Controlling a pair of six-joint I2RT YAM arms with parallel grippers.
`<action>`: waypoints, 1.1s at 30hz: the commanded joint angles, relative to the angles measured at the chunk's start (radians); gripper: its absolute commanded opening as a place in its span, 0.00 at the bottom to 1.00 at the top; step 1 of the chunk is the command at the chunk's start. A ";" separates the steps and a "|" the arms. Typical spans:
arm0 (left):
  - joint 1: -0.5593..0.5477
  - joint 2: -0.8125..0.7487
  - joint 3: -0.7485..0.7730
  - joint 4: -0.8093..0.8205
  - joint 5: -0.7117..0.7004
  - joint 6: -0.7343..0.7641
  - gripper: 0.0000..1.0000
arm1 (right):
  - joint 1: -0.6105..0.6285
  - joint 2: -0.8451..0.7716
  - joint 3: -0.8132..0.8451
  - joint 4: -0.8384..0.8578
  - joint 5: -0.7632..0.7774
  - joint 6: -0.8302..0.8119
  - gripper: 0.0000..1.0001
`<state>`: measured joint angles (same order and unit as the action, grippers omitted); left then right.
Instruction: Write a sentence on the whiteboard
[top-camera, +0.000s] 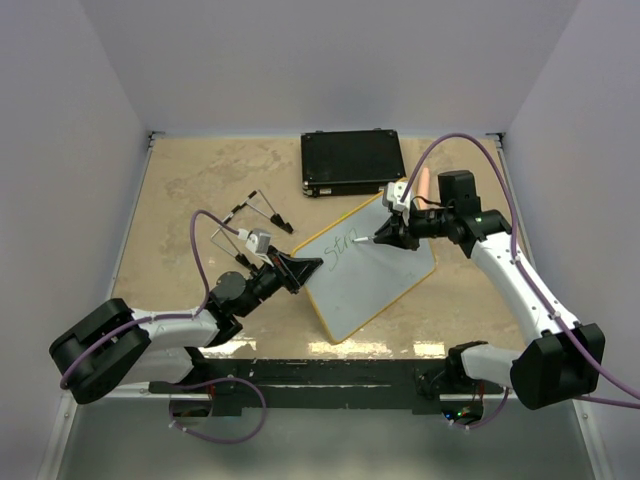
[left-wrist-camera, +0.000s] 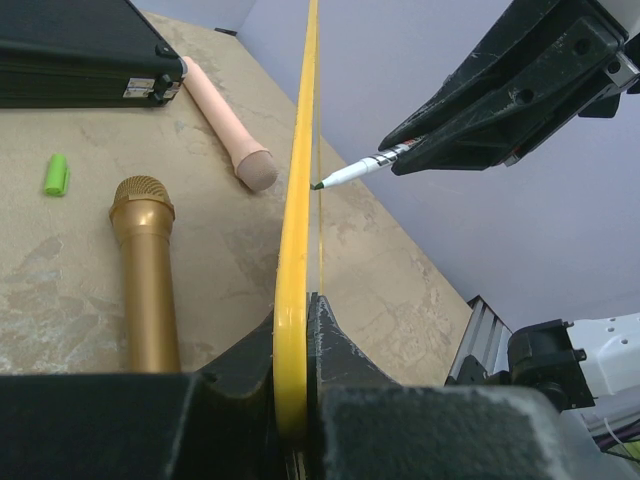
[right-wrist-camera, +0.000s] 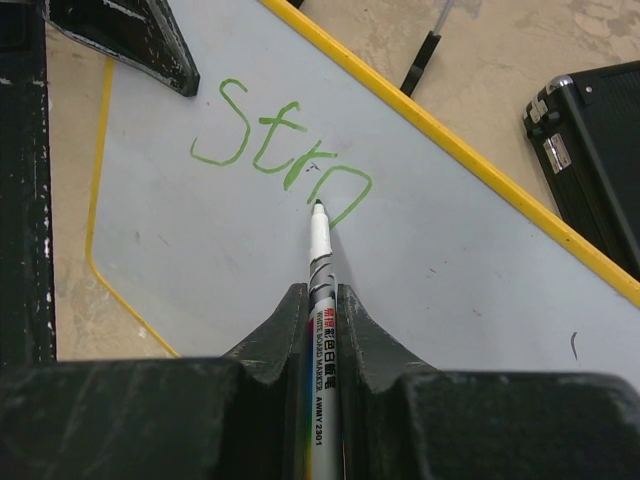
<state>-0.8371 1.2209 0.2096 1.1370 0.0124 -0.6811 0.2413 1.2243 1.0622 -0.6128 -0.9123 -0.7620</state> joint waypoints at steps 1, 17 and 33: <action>-0.002 0.019 -0.009 -0.042 0.055 0.084 0.00 | 0.003 0.006 0.042 0.042 -0.028 0.012 0.00; -0.003 0.022 0.001 -0.051 0.055 0.087 0.00 | 0.001 0.020 0.044 0.028 -0.039 0.007 0.00; -0.002 0.009 -0.007 -0.060 0.046 0.092 0.00 | 0.003 0.018 0.032 0.004 0.007 0.000 0.00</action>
<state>-0.8368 1.2240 0.2096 1.1362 0.0120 -0.6853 0.2413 1.2392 1.0676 -0.6086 -0.9321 -0.7563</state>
